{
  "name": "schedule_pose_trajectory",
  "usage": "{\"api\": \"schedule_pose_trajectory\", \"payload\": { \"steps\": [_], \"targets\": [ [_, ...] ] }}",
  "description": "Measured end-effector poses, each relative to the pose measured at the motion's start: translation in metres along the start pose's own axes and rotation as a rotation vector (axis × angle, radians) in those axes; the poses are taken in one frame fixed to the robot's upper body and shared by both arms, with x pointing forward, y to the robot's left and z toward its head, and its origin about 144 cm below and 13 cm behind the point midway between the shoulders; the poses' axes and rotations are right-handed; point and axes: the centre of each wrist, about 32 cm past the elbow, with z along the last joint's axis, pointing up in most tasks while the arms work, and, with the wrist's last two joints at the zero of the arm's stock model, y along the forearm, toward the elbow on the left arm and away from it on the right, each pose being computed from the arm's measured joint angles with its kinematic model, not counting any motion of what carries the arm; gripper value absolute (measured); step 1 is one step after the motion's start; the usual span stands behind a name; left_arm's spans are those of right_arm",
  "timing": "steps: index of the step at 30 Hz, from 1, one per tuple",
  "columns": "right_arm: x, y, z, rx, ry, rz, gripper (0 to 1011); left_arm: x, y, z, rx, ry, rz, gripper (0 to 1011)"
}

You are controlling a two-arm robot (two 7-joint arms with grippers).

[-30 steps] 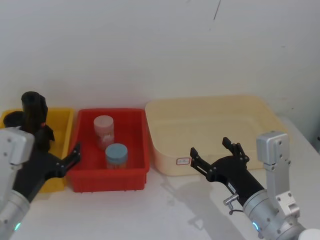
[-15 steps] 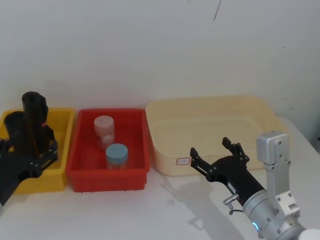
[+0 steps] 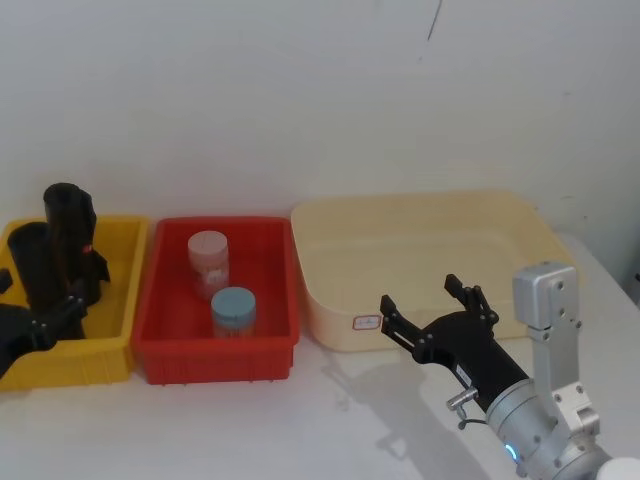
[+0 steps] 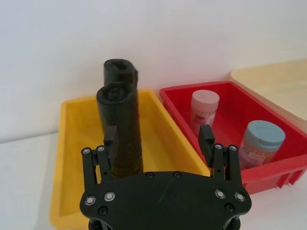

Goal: Pick up the garbage bag with the one hand and transfer it to the other hand.

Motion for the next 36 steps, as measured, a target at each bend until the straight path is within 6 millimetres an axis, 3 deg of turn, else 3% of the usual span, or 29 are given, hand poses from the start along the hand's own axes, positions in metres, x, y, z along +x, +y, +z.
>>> {"api": "schedule_pose_trajectory", "payload": {
  "steps": [19, 36],
  "targets": [
    [0.0, 0.0, 0.0, 0.0, 0.0, 0.0, 1004, 0.016, -0.016, -0.006, 0.035, 0.038, 0.074, 1002],
    [0.0, 0.0, 0.0, 0.0, 0.0, 0.0, 1004, 0.02, -0.05, -0.006, 0.028, 0.029, 0.058, 1001]
  ]
}}
